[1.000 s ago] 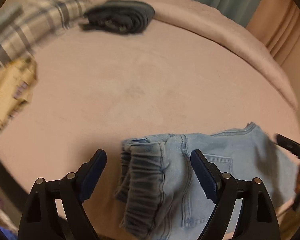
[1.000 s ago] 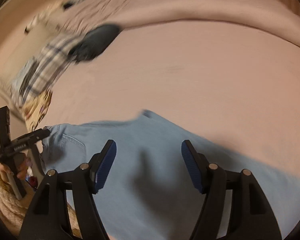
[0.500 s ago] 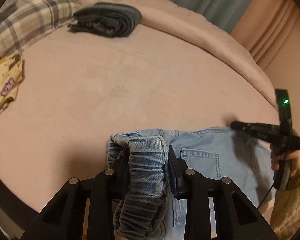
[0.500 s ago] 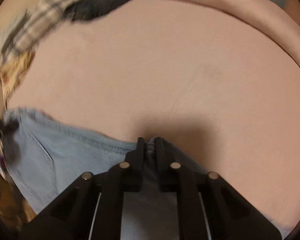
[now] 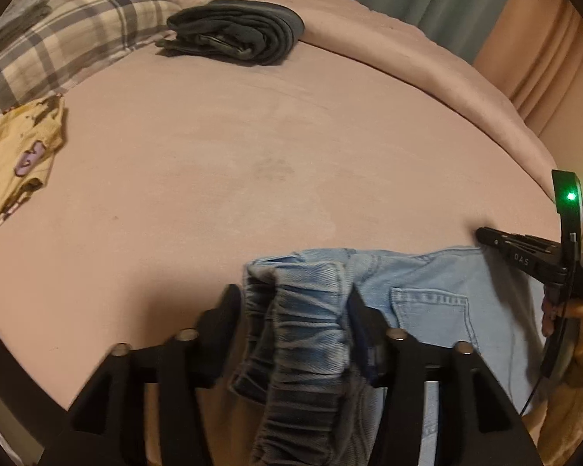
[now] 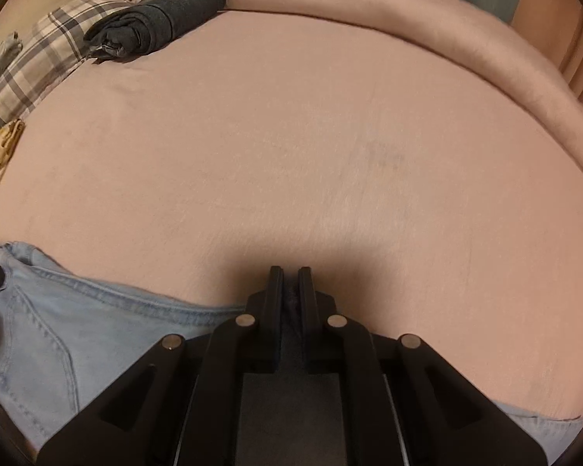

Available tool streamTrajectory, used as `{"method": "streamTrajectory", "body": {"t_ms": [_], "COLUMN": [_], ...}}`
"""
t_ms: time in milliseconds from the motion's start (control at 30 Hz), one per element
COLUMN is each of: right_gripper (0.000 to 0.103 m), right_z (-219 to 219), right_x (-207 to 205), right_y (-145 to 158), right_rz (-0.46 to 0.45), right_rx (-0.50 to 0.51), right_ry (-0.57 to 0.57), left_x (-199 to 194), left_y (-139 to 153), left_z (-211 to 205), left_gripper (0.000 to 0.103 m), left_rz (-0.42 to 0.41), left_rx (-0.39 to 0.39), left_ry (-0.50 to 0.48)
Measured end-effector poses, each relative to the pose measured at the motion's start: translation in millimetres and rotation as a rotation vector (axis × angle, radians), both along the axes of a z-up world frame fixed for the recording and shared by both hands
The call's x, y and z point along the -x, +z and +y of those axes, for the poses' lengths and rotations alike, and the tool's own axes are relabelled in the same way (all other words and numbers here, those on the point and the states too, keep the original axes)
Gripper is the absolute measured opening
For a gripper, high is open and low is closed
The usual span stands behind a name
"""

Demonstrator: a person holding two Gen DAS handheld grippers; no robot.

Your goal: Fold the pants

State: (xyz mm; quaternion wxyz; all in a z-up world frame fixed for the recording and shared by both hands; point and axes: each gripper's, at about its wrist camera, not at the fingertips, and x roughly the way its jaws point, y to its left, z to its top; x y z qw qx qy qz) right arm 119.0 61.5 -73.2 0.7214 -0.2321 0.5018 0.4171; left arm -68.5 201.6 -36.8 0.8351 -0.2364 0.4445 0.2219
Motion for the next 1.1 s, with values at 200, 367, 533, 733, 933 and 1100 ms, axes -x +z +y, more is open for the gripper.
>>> {"method": "streamTrajectory", "body": {"t_ms": [200,367,533,733,933,1100], "right_gripper": [0.021,0.055,0.064,0.057,0.054,0.053], "right_z": [8,28,56,83,85,81], "right_x": [6,38,99,139,133,134], "right_y": [25,71,73,38,28,35], "right_rz": [-0.058,0.024,0.275,0.219,0.266,0.291], "right_rx": [0.041,-0.114,-0.211,-0.115,-0.129,-0.183], "right_ry": [0.065,0.188,0.401,0.443,0.394,0.361], "left_x": [33,47,37,38,32,33], "left_y": [33,26,-17,-27,-27,-23], "left_z": [-1,-13,-15,-14,-13,-15], "left_gripper": [0.076,0.079,0.058,0.048,0.048,0.048], "left_rz": [-0.056,-0.067,0.028,-0.016,-0.018,-0.018], "left_rx": [0.054,0.085,0.168,0.183,0.179,0.178], "left_ry": [0.063,0.072,0.103,0.1,0.107,0.115]}}
